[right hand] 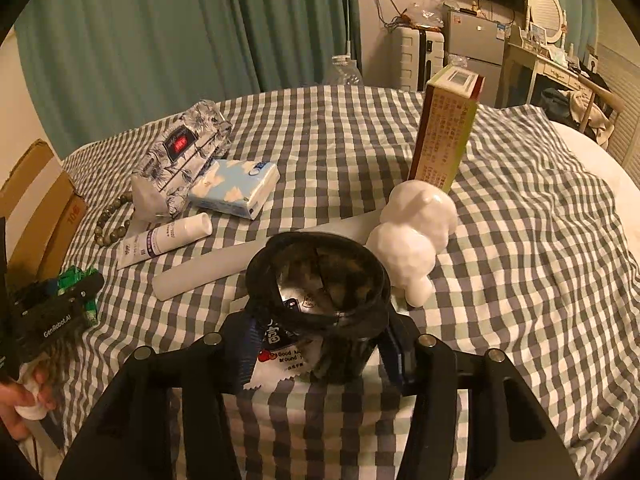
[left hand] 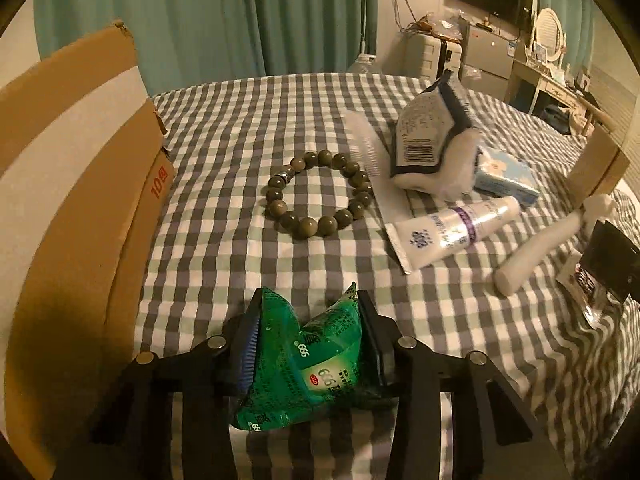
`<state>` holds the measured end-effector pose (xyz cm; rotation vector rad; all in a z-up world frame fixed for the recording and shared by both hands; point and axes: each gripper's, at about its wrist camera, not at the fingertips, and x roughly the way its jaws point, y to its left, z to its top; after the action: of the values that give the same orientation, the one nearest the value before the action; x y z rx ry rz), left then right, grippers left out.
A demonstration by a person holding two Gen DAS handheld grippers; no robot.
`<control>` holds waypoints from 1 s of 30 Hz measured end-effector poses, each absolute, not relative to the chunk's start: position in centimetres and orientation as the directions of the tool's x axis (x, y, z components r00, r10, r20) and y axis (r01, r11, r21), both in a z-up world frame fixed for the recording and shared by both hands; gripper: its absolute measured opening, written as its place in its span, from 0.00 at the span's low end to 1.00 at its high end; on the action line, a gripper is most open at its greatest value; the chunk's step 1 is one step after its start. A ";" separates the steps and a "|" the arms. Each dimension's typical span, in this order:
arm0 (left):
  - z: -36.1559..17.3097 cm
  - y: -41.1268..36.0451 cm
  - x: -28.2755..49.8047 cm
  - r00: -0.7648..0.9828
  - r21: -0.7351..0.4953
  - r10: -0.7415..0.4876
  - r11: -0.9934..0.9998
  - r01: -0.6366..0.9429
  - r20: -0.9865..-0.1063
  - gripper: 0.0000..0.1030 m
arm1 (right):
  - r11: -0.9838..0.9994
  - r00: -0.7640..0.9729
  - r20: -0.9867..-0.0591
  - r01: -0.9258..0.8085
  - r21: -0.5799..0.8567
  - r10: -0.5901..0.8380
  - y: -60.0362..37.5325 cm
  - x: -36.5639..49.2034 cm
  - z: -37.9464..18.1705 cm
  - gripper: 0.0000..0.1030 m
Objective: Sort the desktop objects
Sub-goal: 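Grasp the green packet with the left tool while the right tool grasps the black cup, then carry the green packet and black cup over the cardboard box with both tools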
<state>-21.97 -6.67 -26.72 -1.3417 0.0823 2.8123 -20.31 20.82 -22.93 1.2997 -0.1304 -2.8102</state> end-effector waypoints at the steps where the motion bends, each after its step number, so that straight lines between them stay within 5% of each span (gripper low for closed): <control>1: -26.5 -6.5 -21.7 -0.627 0.036 0.006 -0.998 -0.055 -0.779 0.42 | -0.996 -0.651 -0.756 -0.003 0.094 -0.070 20.9 -20.0 -22.8 0.49; 30: -12.6 -0.8 -13.3 -0.642 0.013 0.115 -0.981 -0.192 -0.758 0.42 | -0.996 -0.736 -0.673 0.016 0.086 -0.070 17.6 -8.5 -10.5 0.49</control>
<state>-13.30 -0.84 -12.62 -1.2368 0.1379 2.6985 -8.49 17.55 -10.47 1.1216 -0.1153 -2.8824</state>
